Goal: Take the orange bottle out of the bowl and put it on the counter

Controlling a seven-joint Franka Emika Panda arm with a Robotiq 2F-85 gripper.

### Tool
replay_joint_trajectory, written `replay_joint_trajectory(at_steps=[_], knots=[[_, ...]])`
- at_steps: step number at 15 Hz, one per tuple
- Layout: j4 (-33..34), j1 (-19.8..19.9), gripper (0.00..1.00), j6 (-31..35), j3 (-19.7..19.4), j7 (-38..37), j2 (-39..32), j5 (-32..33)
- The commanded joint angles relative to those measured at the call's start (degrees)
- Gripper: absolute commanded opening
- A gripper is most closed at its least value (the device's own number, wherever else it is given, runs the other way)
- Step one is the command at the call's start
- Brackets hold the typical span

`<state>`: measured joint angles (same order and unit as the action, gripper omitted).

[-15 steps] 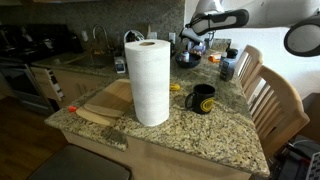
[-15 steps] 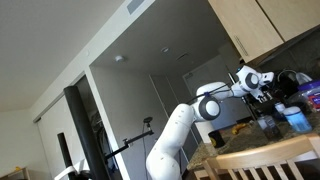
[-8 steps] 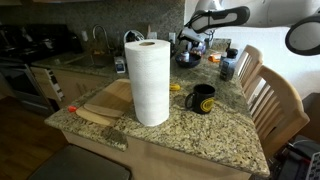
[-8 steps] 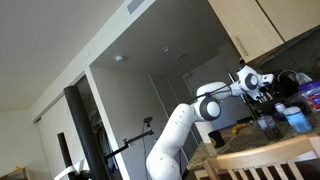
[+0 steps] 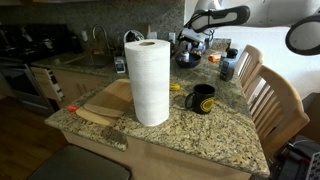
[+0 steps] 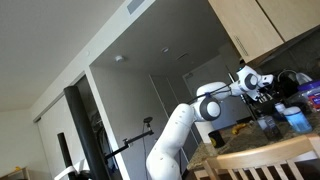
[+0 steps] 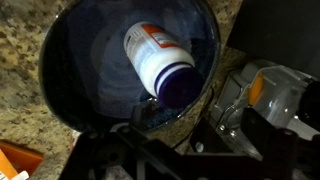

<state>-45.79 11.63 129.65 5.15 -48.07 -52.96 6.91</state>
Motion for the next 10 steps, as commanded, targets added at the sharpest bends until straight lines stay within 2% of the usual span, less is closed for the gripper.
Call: replay_joint_trajectory(at_steps=[1, 2, 6, 8, 10], knots=[[0.24, 0.5, 1.0, -6.05, 0.96, 2.37, 0.87, -0.58], [0.14, 0.0, 1.0, -2.6, 0.22, 0.45, 0.04, 0.0], [0.16, -0.04, 1.0, -2.82, 0.23, 0.39, 0.03, 0.01], [0.31, 1.36, 1.0, -6.05, 2.81, 3.61, 0.37, -2.49], [0.47, 1.66, 1.0, -8.46, 3.67, 4.53, 0.49, -3.52]])
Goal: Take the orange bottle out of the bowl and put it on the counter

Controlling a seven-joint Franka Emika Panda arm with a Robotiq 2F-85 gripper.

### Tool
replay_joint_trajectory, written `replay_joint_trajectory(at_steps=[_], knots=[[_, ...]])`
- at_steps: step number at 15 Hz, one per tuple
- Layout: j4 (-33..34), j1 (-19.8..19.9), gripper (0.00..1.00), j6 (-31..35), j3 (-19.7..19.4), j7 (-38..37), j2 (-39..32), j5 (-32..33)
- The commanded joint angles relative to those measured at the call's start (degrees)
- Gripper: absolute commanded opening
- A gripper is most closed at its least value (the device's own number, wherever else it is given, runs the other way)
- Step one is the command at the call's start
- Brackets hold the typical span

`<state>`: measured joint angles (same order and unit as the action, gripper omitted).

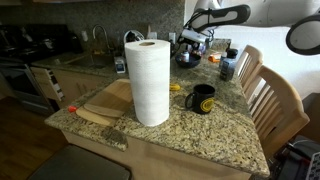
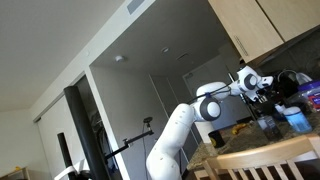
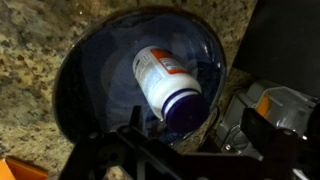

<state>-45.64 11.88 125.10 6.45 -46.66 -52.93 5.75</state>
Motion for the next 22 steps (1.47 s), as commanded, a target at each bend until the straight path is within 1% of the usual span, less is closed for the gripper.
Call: replay_joint_trajectory(at_steps=[1, 2, 6, 7, 9, 10, 16, 19, 20, 21, 22], knots=[[0.45, 1.02, 1.0, -4.89, 1.82, 2.65, 0.47, -1.84], [0.08, 0.18, 1.0, -1.98, 0.75, 0.77, 0.01, -0.64], [0.1, 0.03, 1.0, -2.05, 0.75, 0.7, -0.01, -0.61], [0.06, -0.92, 1.0, -1.86, -1.0, 0.37, 0.11, 1.65], [0.25, -1.76, 1.0, -4.07, -2.68, 1.71, 0.47, 5.16], [0.1, -0.81, 1.0, -2.2, -0.85, 0.75, 0.0, 3.19], [0.1, -1.0, 1.0, -2.13, -1.08, 0.62, -0.05, 3.54], [0.22, -0.72, 1.0, -3.36, -0.57, 1.53, 0.02, 3.05], [0.21, -0.6, 0.75, -3.07, -0.38, 1.86, -0.02, 2.93], [0.23, -0.64, 0.72, -3.15, -0.41, 1.88, -0.06, 2.98], [0.25, -0.64, 0.66, -3.31, -0.37, 1.9, 0.01, 2.99]])
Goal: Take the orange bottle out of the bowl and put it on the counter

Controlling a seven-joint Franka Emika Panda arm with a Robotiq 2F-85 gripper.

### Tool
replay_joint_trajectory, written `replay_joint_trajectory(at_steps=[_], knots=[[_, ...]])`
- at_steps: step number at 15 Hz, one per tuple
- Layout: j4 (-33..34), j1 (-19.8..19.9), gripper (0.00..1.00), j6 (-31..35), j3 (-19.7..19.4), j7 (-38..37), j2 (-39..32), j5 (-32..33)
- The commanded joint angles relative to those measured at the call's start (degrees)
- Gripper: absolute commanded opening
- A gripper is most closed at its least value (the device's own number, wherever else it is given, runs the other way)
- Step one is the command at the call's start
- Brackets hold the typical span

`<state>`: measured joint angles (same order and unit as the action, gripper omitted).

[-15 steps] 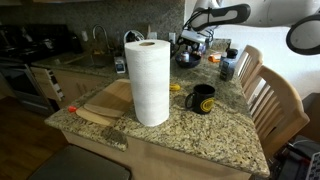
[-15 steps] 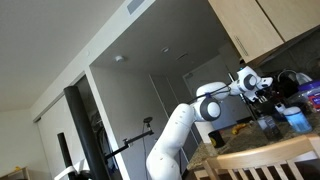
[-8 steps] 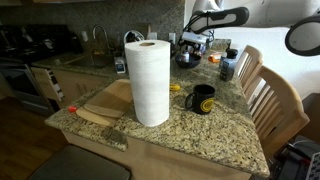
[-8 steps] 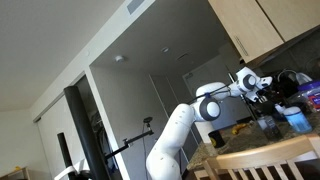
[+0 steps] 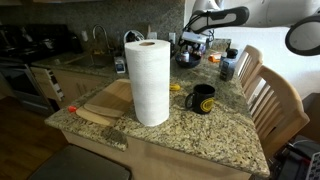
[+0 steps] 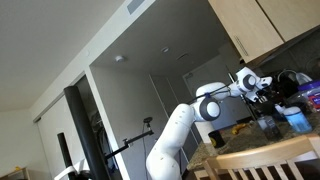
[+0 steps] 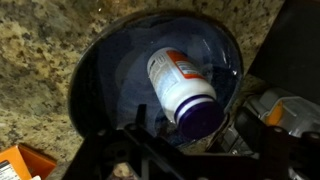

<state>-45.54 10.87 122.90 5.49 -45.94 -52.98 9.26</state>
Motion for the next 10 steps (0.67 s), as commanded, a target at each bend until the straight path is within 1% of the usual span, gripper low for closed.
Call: replay_joint_trajectory(at_steps=[1, 2, 3, 4, 5, 7, 9, 10], knots=[[0.17, 0.42, 0.59, -1.1, 0.7, 1.31, -0.02, -0.59], [0.16, 0.43, 0.53, -1.14, 0.75, 1.41, 0.04, -0.57], [0.15, 0.44, 0.44, -1.17, 0.76, 1.44, 0.04, -0.58], [0.18, 0.45, 0.39, -1.15, 0.79, 1.48, 0.01, -0.6], [0.17, 0.46, 0.3, -1.12, 0.79, 1.52, 0.03, -0.58], [0.4, 0.47, 0.26, -1.08, 0.82, 1.62, 0.1, -0.59], [0.63, 0.48, 0.19, -1.02, 0.85, 1.68, 0.05, -0.61], [0.63, 0.48, 0.19, -0.91, 0.86, 1.66, -0.06, -0.63]])
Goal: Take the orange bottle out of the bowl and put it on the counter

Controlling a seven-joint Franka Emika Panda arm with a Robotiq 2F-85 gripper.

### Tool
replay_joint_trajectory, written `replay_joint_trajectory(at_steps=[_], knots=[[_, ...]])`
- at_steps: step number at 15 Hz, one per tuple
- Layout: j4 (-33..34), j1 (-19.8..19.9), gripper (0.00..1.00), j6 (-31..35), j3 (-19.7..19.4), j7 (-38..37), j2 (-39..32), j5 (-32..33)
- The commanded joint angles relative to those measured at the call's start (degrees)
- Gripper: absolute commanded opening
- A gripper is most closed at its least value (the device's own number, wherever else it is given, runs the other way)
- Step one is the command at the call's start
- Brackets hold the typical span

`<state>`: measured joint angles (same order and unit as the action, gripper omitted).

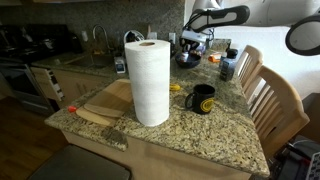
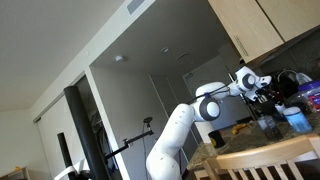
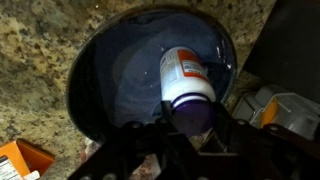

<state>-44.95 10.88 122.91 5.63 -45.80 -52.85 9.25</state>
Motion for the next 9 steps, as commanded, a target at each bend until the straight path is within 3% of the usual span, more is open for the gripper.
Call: replay_joint_trajectory(at_steps=[1, 4, 7, 8, 9], knots=[[0.04, 0.48, 0.19, -0.65, 0.72, 1.52, -0.18, -0.58], [-0.21, -0.1, 0.19, 4.91, -0.41, -0.2, -0.92, 0.68], [-0.15, 0.26, 0.19, 18.92, -0.33, 1.16, -3.59, 2.24], [-1.39, -2.85, 0.19, 19.18, -1.16, -0.85, 0.11, 4.13], [-1.51, -2.71, 0.19, 20.79, -0.35, 0.03, 1.94, 4.29]])
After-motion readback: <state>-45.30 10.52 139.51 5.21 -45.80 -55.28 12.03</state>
